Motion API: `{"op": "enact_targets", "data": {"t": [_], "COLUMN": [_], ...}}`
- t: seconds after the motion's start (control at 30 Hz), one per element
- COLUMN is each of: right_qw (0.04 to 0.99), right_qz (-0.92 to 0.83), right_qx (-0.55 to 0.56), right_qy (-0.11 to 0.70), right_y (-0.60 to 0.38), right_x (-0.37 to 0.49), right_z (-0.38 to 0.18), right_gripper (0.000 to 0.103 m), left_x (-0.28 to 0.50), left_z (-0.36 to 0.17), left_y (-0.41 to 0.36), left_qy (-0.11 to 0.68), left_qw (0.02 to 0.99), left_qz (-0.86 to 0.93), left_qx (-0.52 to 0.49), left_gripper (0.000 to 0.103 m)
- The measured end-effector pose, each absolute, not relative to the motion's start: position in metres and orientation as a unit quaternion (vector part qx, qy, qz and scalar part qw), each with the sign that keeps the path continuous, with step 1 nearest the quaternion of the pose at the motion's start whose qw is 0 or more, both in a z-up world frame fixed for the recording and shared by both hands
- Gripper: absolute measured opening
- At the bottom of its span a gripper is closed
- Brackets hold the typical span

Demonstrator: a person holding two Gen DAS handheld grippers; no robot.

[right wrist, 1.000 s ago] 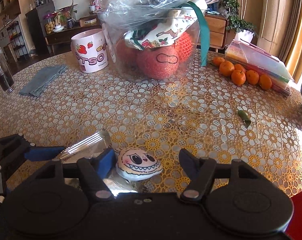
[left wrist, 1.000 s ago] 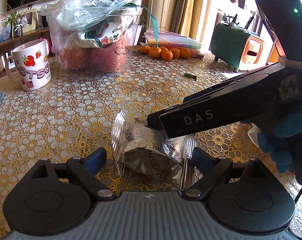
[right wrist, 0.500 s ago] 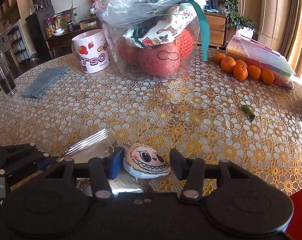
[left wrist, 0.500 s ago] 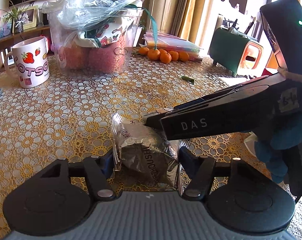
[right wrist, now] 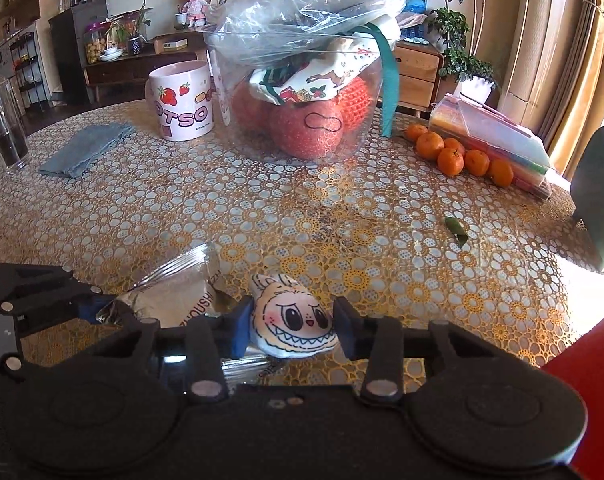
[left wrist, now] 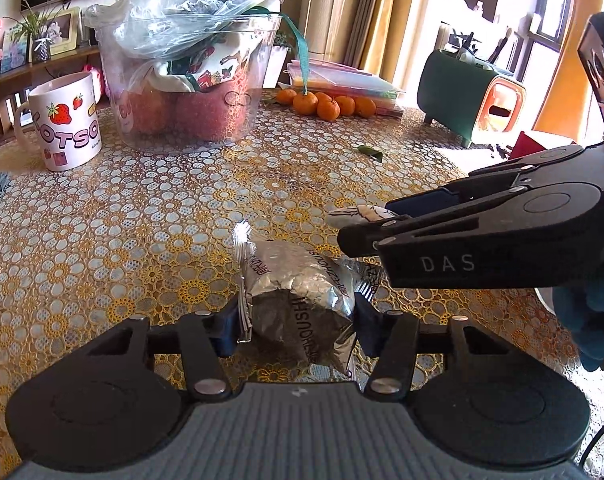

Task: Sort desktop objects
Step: 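Close left tool on the silver snack pack while right tool grasps the white plush, then carry the silver pack in left tool while right tool carries the plush over the red box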

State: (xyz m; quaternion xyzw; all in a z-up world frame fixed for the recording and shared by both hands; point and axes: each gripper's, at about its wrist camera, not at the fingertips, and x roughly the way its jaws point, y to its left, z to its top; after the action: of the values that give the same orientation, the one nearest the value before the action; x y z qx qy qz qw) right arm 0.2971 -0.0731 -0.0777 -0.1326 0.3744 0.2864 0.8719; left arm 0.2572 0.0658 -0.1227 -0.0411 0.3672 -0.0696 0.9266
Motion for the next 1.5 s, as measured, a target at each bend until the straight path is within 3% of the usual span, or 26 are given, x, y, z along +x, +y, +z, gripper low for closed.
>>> {"op": "enact_targets", "data": {"t": [0.83, 1.5], "right_qw": [0.896, 0.928], "right_qz": [0.265, 0.222], "right_qx": [-0.108, -0.059], "right_qy": [0.339, 0.293], "right_y": [-0.15, -0.243], "right_x": [0.224, 0.17], "right_z": [-0.02, 0.023], "right_gripper": [0.041, 0.041], "left_x": [0.201, 0.162], "left_z": [-0.056, -0.007], "left_y": [0.016, -0.067], "left_qy": [0.337, 0.299], "left_qw": [0.937, 0.943], "left_qz": [-0.087, -0.143], "left_qx": [-0.027, 0.0], "left_gripper": [0.054, 0.054]}}
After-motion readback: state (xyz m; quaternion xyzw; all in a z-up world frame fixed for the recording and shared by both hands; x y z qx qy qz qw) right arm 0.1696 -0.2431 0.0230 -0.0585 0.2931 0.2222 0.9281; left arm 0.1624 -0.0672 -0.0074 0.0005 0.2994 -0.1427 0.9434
